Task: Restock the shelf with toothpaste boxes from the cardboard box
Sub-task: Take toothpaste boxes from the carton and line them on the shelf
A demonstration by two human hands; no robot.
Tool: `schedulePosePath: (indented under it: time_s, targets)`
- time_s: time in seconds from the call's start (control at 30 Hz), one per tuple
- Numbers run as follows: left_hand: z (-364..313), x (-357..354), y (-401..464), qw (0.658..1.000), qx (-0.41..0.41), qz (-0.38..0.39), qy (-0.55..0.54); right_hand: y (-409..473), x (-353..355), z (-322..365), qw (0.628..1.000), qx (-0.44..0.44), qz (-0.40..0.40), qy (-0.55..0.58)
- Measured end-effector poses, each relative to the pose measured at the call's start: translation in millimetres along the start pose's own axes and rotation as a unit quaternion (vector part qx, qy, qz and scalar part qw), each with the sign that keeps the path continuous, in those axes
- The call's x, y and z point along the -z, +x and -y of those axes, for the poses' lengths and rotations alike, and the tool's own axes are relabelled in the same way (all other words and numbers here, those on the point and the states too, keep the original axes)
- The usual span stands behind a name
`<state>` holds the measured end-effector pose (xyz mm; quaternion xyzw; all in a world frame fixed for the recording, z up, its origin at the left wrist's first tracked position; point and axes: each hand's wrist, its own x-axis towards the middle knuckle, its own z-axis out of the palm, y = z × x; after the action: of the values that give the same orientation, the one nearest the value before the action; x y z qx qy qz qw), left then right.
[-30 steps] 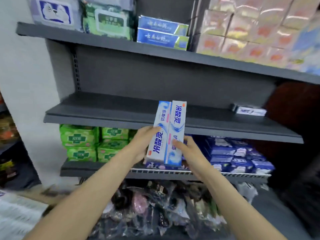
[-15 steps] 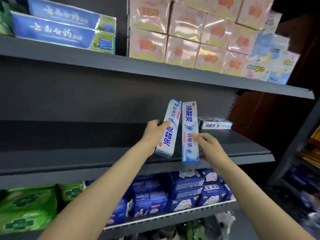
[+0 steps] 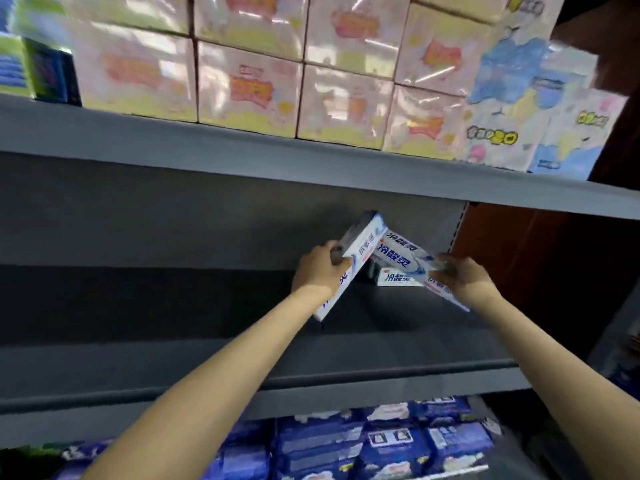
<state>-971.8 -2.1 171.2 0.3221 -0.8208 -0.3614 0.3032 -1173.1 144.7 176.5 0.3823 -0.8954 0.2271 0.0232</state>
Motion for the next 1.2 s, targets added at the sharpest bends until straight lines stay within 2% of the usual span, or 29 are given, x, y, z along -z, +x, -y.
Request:
schedulePosePath:
  time_s: [0.23, 0.47, 0.6, 0.67, 0.87, 1.03, 1.1, 1.2]
  targets:
    - [-11.9, -46.2, 34.0, 0.998, -0.006, -0.037, 0.053, 90.8, -8.8, -42.1, 0.982, 0.134, -0.032, -0.128]
    - [-7.4, -55.3, 42.0, 0.997, 0.025, -0.054, 0.057, 149.3, -18.4, -61.9, 0.976, 0.172, -0.003, -0.132]
    - [-12.1, -55.1, 43.8, 0.997, 0.012, -0.032, 0.074, 150.8, -33.0, -76.7, 0.977, 0.187, -0.081, -0.056]
    - [-16.4, -58.8, 45.4, 0.996, -0.005, -0.017, 0.091, 153.1, -39.9, -81.2, 0.972, 0.193, -0.123, -0.058]
    - [-30.7, -86.9, 58.9, 0.980, -0.016, 0.070, 0.188, 171.7, -17.6, -93.7, 0.979, 0.201, -0.011, -0.035]
    - [-54.7, -118.8, 88.2, 0.956, -0.059, 0.082, 0.276, 180.3, 0.9, -95.5, 0.973, 0.175, 0.118, -0.092]
    - [-63.4, -132.9, 103.0, 0.946, -0.082, 0.082, 0.302, 182.0, 2.9, -93.7, 0.969, 0.194, 0.106, -0.114]
    - [-69.5, -152.0, 123.1, 0.935, -0.117, 0.075, 0.327, 181.6, 6.8, -88.0, 0.971, 0.201, 0.124, -0.020]
